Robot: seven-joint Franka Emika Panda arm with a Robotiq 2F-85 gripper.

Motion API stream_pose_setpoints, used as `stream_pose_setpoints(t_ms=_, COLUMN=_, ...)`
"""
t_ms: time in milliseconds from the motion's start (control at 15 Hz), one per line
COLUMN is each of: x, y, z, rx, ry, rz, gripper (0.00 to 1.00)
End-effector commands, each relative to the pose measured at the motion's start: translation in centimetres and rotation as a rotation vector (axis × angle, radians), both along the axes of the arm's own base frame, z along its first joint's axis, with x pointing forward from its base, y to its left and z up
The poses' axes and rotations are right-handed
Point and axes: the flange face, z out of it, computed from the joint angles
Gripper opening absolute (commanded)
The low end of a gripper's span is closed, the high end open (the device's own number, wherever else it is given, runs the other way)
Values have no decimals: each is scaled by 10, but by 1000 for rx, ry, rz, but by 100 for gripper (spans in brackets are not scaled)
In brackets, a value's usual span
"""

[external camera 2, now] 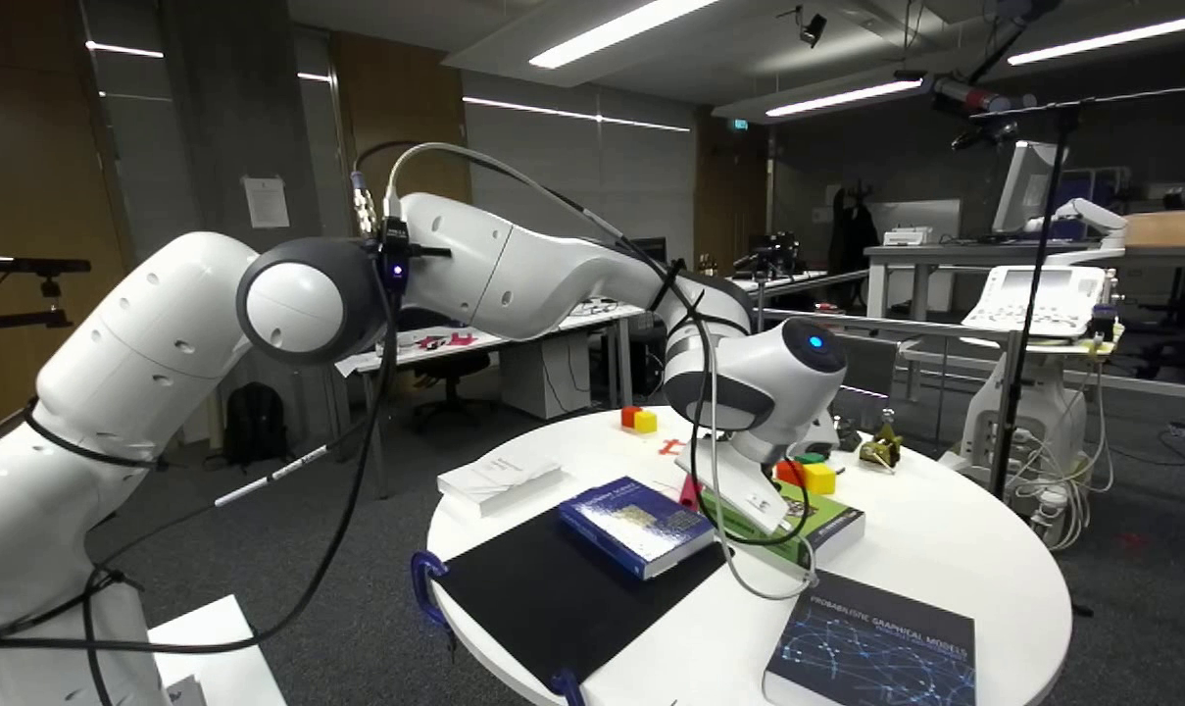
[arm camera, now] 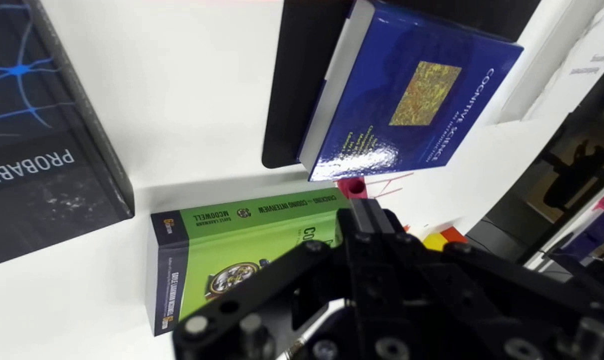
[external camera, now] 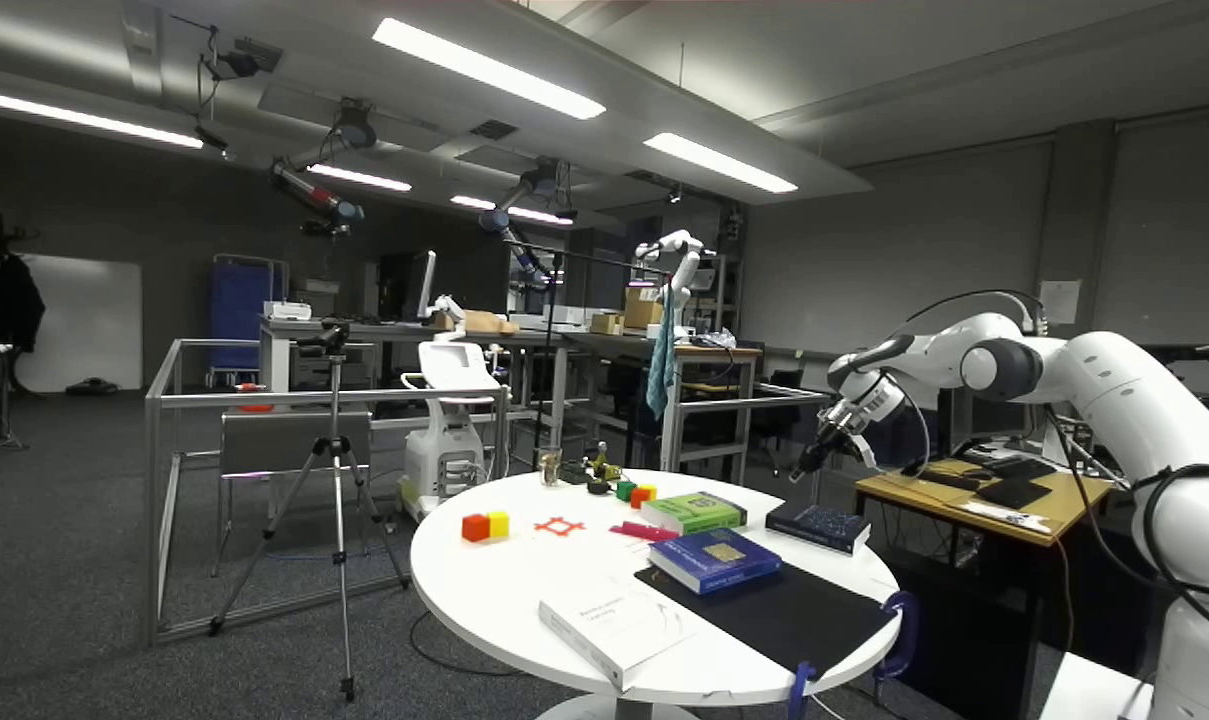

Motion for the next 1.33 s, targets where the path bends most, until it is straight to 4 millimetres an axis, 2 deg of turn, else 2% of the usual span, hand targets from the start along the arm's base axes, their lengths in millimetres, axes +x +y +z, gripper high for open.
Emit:
stream_pose_setpoints(t_ms=0, x=-11, y=10, z=12, rx=-111, ry=60, rz=22, gripper=0)
stream_pose_setpoints(t_ms=400, x=-15, y=20, z=14, rx=-213, ry=137, rz=87, gripper=0)
stream_pose_setpoints(t_ms=733, x=-10, y=34, z=29, rx=-263, ry=126, rz=49, gripper=0)
stream_pose_setpoints(t_ms=1000, x=-2, y=58, z=51, rx=-328, ry=113, rz=43, gripper=0)
stream_pose_setpoints(t_ms=1267, x=8, y=94, z=72, rx=-422, ry=118, rz=81, gripper=0)
